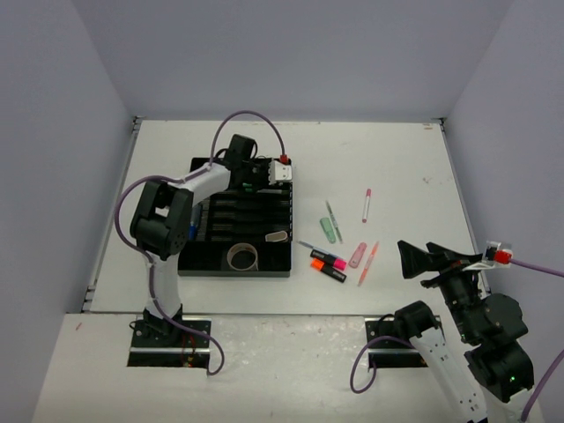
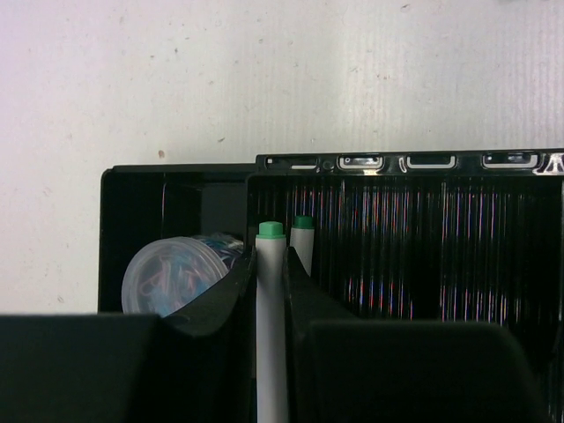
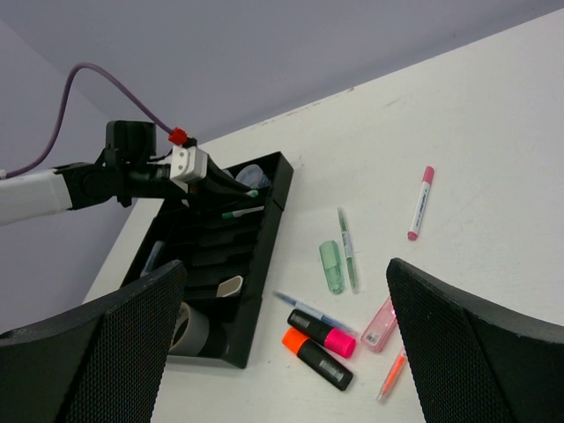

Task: Sort the stationery into containers
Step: Place the pen in the storage box.

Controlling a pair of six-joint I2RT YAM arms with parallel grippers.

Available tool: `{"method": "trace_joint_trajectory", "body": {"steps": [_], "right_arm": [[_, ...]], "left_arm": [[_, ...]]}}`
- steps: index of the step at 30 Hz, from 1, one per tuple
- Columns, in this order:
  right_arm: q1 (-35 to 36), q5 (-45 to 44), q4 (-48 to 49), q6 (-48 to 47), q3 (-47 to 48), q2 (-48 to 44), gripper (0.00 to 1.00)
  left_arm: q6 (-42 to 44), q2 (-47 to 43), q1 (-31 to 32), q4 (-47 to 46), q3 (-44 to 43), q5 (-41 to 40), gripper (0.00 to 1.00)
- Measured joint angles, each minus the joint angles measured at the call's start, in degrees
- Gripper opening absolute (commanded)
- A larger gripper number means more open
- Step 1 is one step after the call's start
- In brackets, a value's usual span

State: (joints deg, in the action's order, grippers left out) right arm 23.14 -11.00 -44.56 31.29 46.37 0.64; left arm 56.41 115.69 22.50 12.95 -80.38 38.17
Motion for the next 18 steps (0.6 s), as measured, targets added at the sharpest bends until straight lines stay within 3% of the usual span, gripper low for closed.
{"method": "trace_joint_trajectory", "body": {"steps": [15,18], "right_arm": [[0.00,0.00,0.02,-0.04,0.00,0.00,0.99],[0.00,0.01,0.02,-0.04,0.00,0.00,0.99]], "left_arm": [[-0.26,3.46,-0.04,2.35,-2.55,-1.50,0.01],[-1.14,3.46,-0.04,2.66,-2.84,-1.80,0.07]]}}
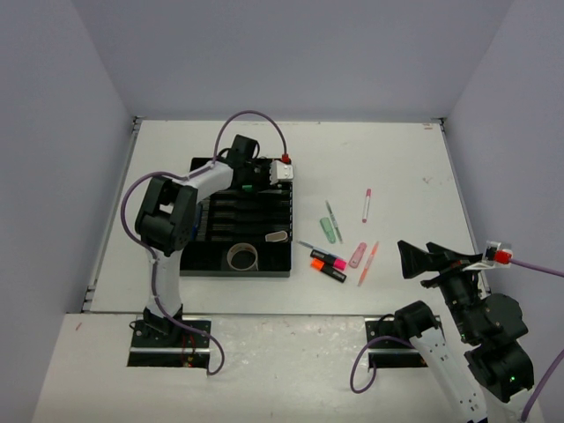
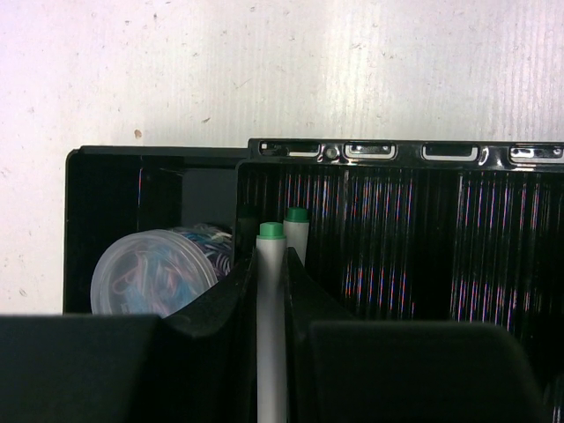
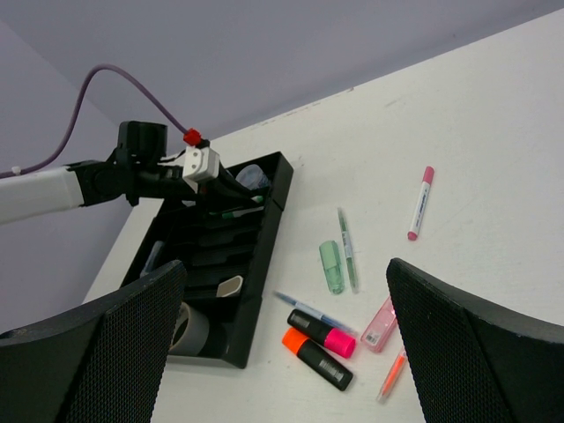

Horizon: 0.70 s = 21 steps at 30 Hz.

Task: Sort the stationery into containers
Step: Place the pen in the storage box, then pick up the pen from the center of the board.

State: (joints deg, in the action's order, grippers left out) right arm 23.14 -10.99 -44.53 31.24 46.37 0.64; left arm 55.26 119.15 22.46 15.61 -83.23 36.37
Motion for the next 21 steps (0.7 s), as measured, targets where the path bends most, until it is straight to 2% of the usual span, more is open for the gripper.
{"method": "trace_joint_trajectory", "body": {"steps": [2,5,6,8,9,14,21], "right_arm": [[0.00,-0.01,0.00,-0.01,0.00,0.00,0.99],[0.00,0.01,0.00,-0.02,0.00,0.00,0.99],[0.00,0.01,0.00,-0.02,0.00,0.00,0.99],[0.01,0.01,0.00,-0.03,0.00,0.00,0.99],[0.02,0.01,0.00,-0.04,0.00,0.00,0.99],[0.02,0.03,0.02,-0.07,0.00,0.00,0.99],[0.00,0.03,0.04,-0.22,0.00,0.00,0.99]], "left_arm": [[-0.42,0.00,0.00,0.11,-0.08,-0.17,0.15],[-0.71,0.00,0.00,0.30,-0.19,-0.21,0.15],[-0.79,0.00,0.00,0.38,-0.23,-0.21,0.27],[-0.94,0.00,0.00,0.81,-0.57,-0.20,0.78],[-1.02,0.00,0.00,1.07,-0.78,-0.19,0.99],[-0.59,-0.85,-0.34,-0.20,-4.26,0.31,1.00],[-0.67,-1.86,-0.64,1.36,-4.30,-0.27,1.00]]}}
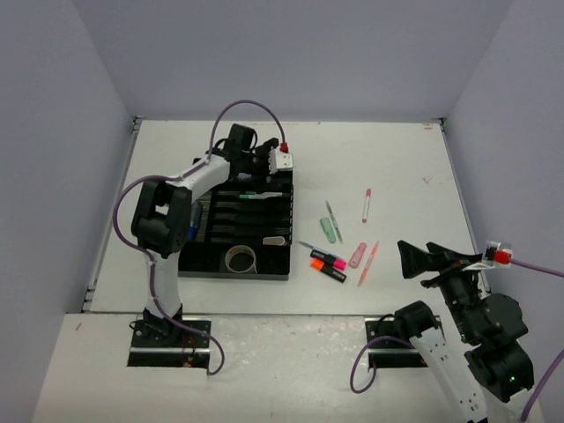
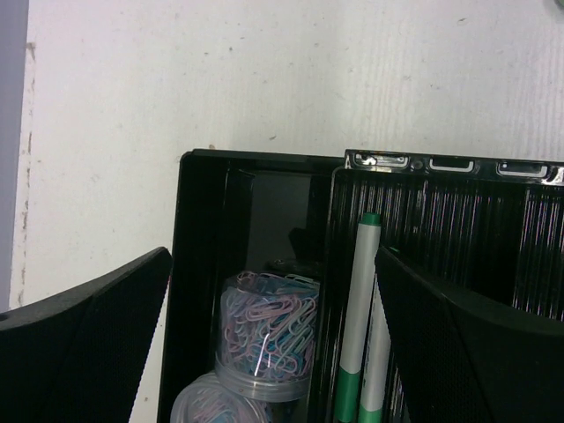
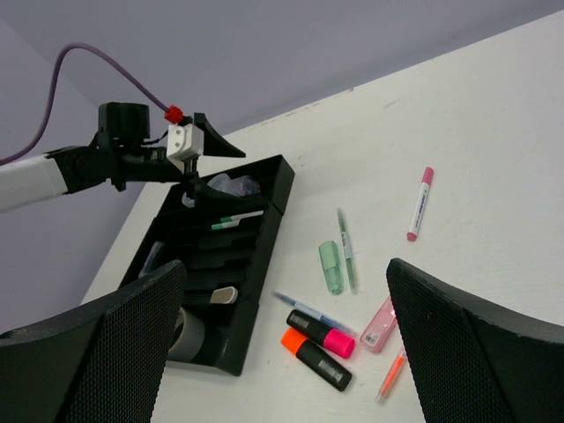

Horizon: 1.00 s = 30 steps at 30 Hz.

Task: Sort the stationery into containers
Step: Pick up the pen from the center of the board.

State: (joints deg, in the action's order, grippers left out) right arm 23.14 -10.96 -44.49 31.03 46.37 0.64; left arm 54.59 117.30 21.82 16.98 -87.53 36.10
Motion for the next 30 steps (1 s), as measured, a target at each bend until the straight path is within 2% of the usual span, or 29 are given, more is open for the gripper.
{"method": "trace_joint_trajectory", "body": {"steps": [8,12,15,19,21,24,27,29,30], "right_arm": [[0.02,-0.02,0.00,0.00,0.00,0.00,0.99],[0.02,-0.02,-0.02,0.00,0.00,0.00,0.99],[0.02,-0.02,0.00,0.00,0.00,0.00,0.99],[0.02,-0.07,0.00,0.00,0.00,0.00,0.99],[0.01,-0.07,0.00,0.00,0.00,0.00,0.99],[0.02,-0.07,-0.01,0.00,0.00,0.00,0.99],[0.02,-0.10,0.00,0.01,0.00,0.00,0.99],[0.02,-0.14,-0.02,0.02,0.00,0.00,0.99],[0.02,-0.17,-0.02,0.02,0.00,0.00,0.99]], "left_arm": [[-1.18,-0.85,0.24,0.91,0.20,-0.09,1.00],[-6.15,-2.90,1.03,1.56,-1.62,-0.92,1.00],[-14.36,-3.73,2.40,1.03,-7.07,-3.39,1.00],[-35.51,-5.81,3.46,-4.14,-13.26,-7.70,1.00],[-43.75,-8.74,3.11,-9.04,-12.35,-5.04,1.00],[-56.80,-13.18,2.52,-21.19,-7.16,3.72,1.00],[-71.73,-12.79,2.76,-34.94,-4.59,10.64,1.00],[-77.91,-9.27,3.53,-37.22,-7.18,11.82,1.00],[-79.16,-6.76,4.19,-35.50,-9.88,10.42,1.00]]}}
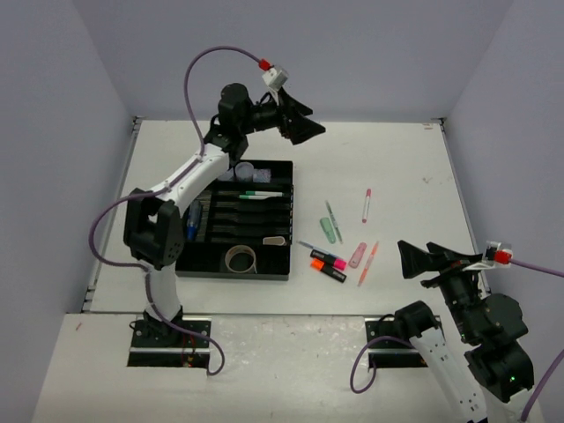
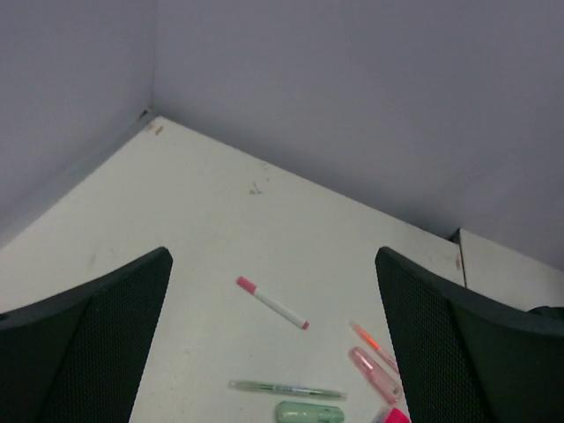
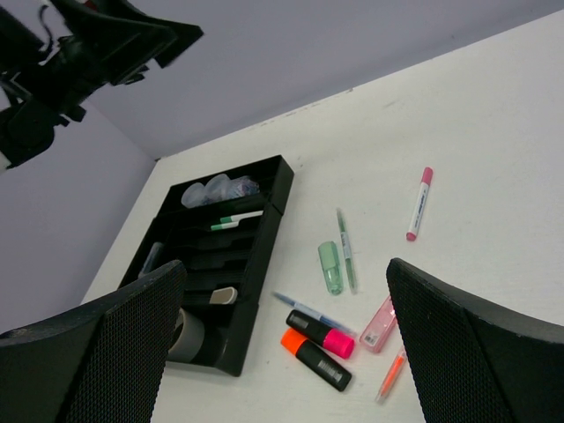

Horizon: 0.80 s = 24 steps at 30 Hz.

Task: Sort the stationery into containers
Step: Pick up the pen from the center of the board.

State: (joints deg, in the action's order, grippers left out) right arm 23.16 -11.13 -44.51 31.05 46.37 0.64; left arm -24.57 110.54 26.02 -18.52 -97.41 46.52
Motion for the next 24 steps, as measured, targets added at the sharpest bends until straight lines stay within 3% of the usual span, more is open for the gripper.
{"method": "trace_joint_trajectory", "body": {"steps": [3,8,12,14,15,17,18,24], "right_arm": [[0.00,-0.28,0.00,0.00,0.00,0.00,0.99],[0.00,-1.08,-0.02,0.02,0.00,0.00,0.99],[0.00,-1.43,-0.03,0.02,0.00,-0.02,0.99],[0.00,-1.43,-0.04,0.02,0.00,-0.02,0.99],[0.00,-1.44,-0.04,0.02,0.00,-0.02,0.99],[0.03,-1.45,-0.04,0.02,0.00,-0.02,0.99],[0.04,-1.45,-0.04,0.02,0.00,-0.02,0.99],[0.04,-1.43,-0.04,0.02,0.00,-0.02,0.99]], "left_arm": [[1.03,7.68,3.74,9.05,-8.55,-12.47,1.00],[3.00,15.77,14.94,22.65,-15.50,-35.36,1.00],[5.03,23.95,23.73,29.59,-25.12,-45.33,0.99],[5.76,27.65,26.30,30.78,-28.91,-47.35,0.94],[5.93,28.91,27.12,31.27,-29.56,-48.23,0.84],[6.20,30.92,27.79,32.34,-29.87,-49.98,0.55],[6.33,31.85,27.98,32.89,-29.88,-50.86,0.47],[7.06,35.96,27.89,34.11,-29.77,-56.45,0.46]]}}
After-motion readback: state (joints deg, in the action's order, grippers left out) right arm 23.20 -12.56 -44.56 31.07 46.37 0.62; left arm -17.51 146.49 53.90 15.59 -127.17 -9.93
